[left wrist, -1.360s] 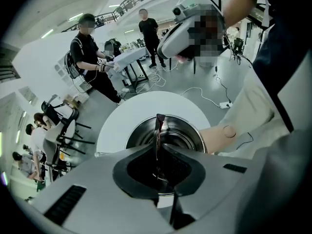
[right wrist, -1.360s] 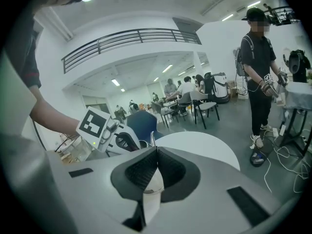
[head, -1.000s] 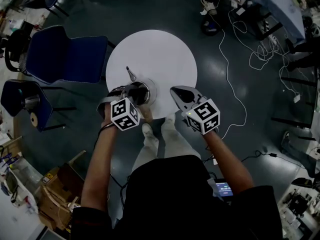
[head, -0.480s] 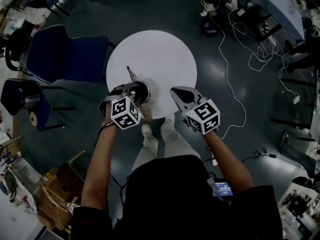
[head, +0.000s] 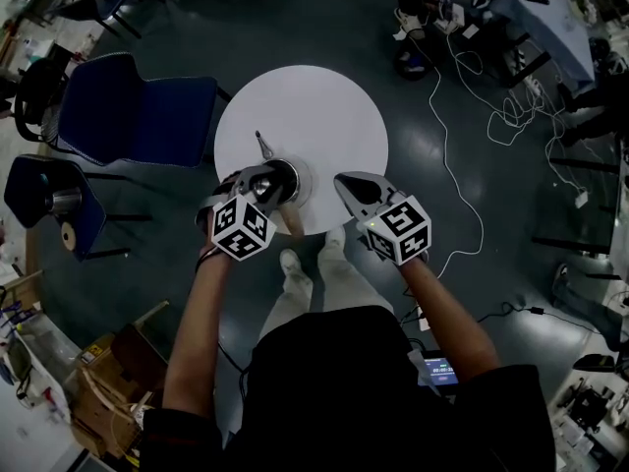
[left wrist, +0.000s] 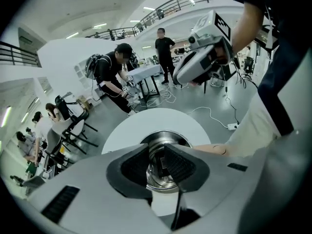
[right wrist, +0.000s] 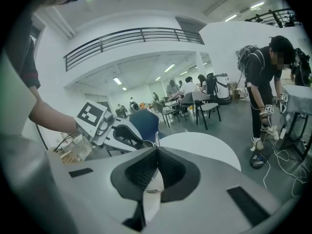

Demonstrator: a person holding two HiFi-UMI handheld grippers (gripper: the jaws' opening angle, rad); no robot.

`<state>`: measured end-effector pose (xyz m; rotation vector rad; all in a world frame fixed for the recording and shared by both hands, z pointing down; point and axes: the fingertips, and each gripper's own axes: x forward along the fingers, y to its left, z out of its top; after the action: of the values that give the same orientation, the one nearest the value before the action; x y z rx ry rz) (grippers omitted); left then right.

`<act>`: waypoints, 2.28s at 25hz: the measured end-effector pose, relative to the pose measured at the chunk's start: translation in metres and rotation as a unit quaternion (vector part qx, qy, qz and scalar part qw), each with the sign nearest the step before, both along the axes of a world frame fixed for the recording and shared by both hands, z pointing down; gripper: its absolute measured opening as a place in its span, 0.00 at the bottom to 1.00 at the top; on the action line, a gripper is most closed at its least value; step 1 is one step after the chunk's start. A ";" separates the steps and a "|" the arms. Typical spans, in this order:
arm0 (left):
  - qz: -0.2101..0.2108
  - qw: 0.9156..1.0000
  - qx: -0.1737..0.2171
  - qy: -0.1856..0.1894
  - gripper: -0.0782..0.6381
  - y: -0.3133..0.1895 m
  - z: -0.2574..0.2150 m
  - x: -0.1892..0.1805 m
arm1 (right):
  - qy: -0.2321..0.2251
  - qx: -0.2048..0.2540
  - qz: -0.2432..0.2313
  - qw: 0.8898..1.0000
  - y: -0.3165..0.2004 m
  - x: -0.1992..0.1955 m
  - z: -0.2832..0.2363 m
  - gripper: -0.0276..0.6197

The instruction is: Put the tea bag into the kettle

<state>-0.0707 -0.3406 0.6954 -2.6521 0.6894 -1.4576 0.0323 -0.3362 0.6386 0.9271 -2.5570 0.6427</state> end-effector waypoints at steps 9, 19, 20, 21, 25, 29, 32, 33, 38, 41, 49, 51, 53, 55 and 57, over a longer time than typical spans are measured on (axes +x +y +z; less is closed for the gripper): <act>-0.028 0.998 0.032 0.039 0.23 0.011 -0.039 -0.016 | 0.013 0.038 -0.005 0.999 0.008 -0.018 -0.037 0.07; -0.061 0.991 0.069 0.096 0.18 0.032 -0.089 -0.042 | 0.021 0.092 -0.007 0.996 0.017 -0.047 -0.090 0.07; -0.065 0.990 0.072 0.104 0.17 0.033 -0.095 -0.046 | 0.021 0.096 -0.006 0.995 0.018 -0.051 -0.095 0.07; -0.069 0.988 0.076 0.112 0.17 0.035 -0.101 -0.050 | 0.021 0.101 -0.007 0.995 0.018 -0.055 -0.100 0.07; -0.077 0.983 0.095 0.137 0.15 0.044 -0.126 -0.064 | 0.020 0.120 -0.008 0.993 0.026 -0.069 -0.120 0.07; -0.085 0.976 0.111 0.166 0.14 0.054 -0.147 -0.077 | 0.016 0.137 -0.002 0.990 0.036 -0.083 -0.135 0.07; -0.087 0.971 0.118 0.186 0.14 0.063 -0.158 -0.084 | 0.014 0.147 0.004 0.989 0.042 -0.093 -0.142 0.07; -0.087 0.970 0.120 0.194 0.14 0.067 -0.162 -0.087 | 0.014 0.151 0.005 0.988 0.045 -0.096 -0.145 0.07; -0.079 0.961 0.133 0.227 0.13 0.085 -0.183 -0.102 | 0.021 0.180 0.007 0.983 0.063 -0.117 -0.163 0.07; -0.078 0.955 0.136 0.253 0.13 0.094 -0.192 -0.110 | 0.023 0.197 0.010 0.980 0.073 -0.128 -0.173 0.07; -0.085 0.928 0.147 0.333 0.13 0.102 -0.218 -0.136 | 0.032 0.215 0.020 0.976 0.079 -0.149 -0.183 0.07; -0.097 0.920 0.138 0.353 0.13 0.103 -0.224 -0.137 | 0.036 0.212 0.019 0.977 0.079 -0.148 -0.183 0.07; -0.107 0.912 0.126 0.376 0.13 0.104 -0.233 -0.138 | 0.035 0.211 0.020 0.977 0.077 -0.149 -0.187 0.07; -0.112 0.904 0.123 0.393 0.13 0.103 -0.240 -0.141 | 0.030 0.215 0.021 0.976 0.075 -0.152 -0.193 0.07; -0.115 0.902 0.124 0.398 0.13 0.103 -0.246 -0.146 | 0.025 0.220 0.021 0.975 0.074 -0.158 -0.201 0.07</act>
<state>-0.2166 -0.2379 0.4494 -2.9552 1.1603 -0.1842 -0.1259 -0.2625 0.4377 1.1163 -2.6905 0.0524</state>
